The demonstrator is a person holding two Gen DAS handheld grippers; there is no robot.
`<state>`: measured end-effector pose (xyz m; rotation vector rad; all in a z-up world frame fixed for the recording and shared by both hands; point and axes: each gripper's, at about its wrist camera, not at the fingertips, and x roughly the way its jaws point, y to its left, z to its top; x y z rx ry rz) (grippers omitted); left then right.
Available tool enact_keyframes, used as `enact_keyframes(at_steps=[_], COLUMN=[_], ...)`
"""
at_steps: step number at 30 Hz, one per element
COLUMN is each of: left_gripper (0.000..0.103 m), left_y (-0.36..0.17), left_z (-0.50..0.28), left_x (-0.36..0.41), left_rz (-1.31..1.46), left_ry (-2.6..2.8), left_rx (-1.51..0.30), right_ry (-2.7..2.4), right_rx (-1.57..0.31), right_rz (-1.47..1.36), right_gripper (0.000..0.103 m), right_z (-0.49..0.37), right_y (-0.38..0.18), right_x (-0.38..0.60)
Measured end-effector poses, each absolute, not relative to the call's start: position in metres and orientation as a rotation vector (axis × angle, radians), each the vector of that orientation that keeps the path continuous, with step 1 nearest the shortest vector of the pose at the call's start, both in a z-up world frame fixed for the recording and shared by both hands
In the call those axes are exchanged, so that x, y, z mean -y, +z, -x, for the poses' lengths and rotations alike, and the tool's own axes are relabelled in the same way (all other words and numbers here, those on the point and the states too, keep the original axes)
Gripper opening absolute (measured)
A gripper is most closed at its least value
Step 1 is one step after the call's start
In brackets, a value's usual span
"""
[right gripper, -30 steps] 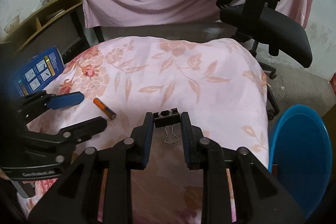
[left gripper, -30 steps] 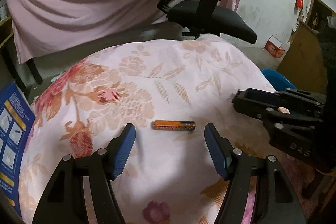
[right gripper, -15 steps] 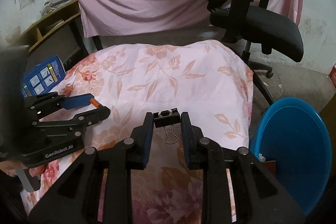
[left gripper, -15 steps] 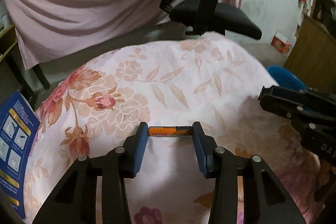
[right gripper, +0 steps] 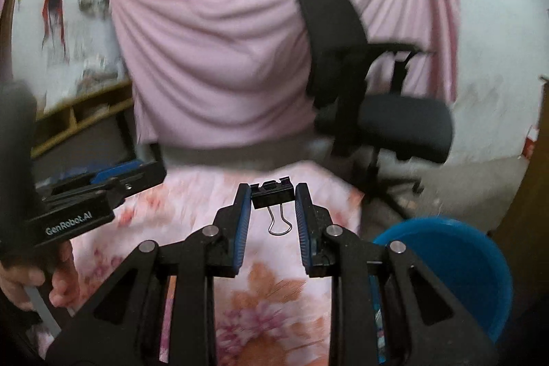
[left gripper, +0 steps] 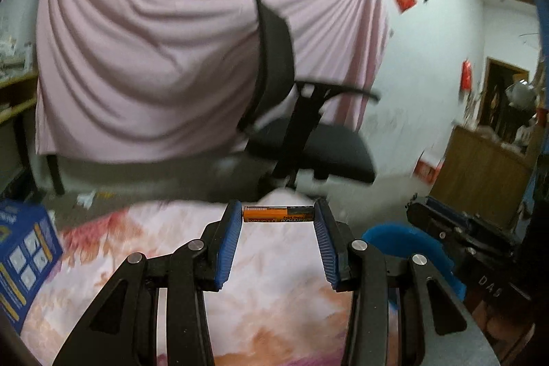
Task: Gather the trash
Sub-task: 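Carry the battery and binder clip over the blue basin and release both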
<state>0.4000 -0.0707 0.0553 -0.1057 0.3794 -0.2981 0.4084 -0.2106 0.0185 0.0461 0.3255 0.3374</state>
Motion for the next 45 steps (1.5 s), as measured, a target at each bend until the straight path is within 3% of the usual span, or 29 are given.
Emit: enact_keyframes(at_steps=[7,18,29,45], left_gripper=[0.037,0.037,0.037,0.037], left_y=[0.092,0.092,0.071,0.041], left_z=[-0.377,-0.386,-0.398,-0.424], left_x=[0.116,0.198,0.254,0.269], left_rz=[0.084,0.076,0.040,0.068], left_ry=[-0.367,-0.488,-0.548,-0.549], left_rx=[-0.231,-0.263,-0.354,-0.564], right_ry=[0.230,0.067,0.015,0.016], right_rx=[-0.151,-0.118,-0.256,-0.412], right_rz=[-0.076,-0.106,-0.196,-0.284], right_gripper=[0.046,0.046,0.046,0.047], right_z=[-0.375,-0.349,-0.361,-0.388], right_y=[0.049,0.052,0.026,-0.005], right_x=[0.257,0.329,0.370,0.388])
